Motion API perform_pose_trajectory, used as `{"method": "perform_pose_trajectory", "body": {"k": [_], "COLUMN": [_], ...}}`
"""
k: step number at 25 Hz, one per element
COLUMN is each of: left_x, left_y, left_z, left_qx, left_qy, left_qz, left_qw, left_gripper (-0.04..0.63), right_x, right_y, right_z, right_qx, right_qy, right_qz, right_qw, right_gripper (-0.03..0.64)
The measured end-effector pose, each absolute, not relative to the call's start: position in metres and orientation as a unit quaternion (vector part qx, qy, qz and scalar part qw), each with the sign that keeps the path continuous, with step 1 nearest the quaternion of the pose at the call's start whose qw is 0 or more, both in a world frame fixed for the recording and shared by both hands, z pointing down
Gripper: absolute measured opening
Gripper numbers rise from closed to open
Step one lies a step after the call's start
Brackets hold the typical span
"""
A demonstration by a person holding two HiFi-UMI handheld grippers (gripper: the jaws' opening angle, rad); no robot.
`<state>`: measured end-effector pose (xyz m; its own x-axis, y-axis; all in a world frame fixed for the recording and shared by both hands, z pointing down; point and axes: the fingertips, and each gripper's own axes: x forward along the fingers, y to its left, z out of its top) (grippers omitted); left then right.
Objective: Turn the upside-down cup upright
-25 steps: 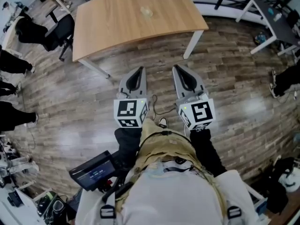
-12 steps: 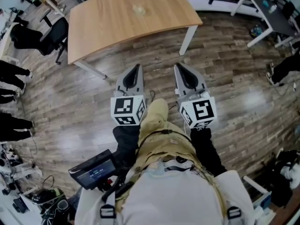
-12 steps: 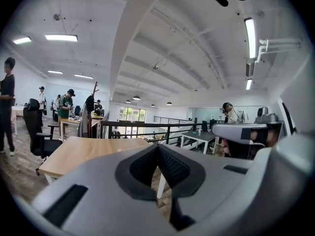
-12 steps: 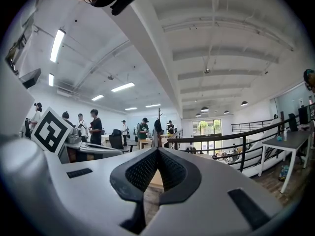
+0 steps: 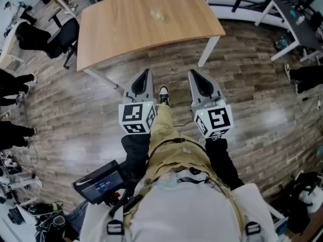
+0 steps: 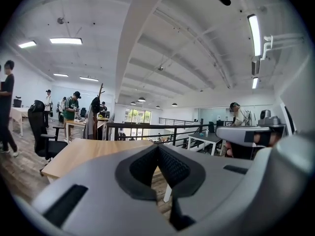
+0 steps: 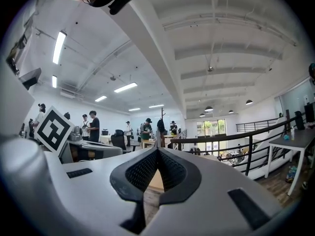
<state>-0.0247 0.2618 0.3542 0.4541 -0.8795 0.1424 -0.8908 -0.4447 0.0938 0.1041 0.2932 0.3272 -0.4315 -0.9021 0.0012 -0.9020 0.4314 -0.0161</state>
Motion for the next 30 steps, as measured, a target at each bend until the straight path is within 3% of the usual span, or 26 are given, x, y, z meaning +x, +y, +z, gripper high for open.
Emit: {"method": "perform_pose_trajectory", "body": {"k": [10,30], "left_x": [-0.039,-0.081], "left_y": [0.152,-0.101], "left_z": [0.353,0.387], "left_qx": [0.848,0.855], "left_qy": [-0.526,-0.499], "left_qz": [0.036,0.078], "left_qw": [0.05,0.116], "left_gripper": [0.002,0.002], "right_x": [0.09,0.054], "right_y": [0.172,-0.086], "right_z": [0.336,0.352], "right_qx": [-0.527,-0.553], "right_qy": [0.85,0.831], "right_qz": [-0.005,-0.057], "right_qw": [0.014,-0.026], "right_gripper": [0.021,0.021]}}
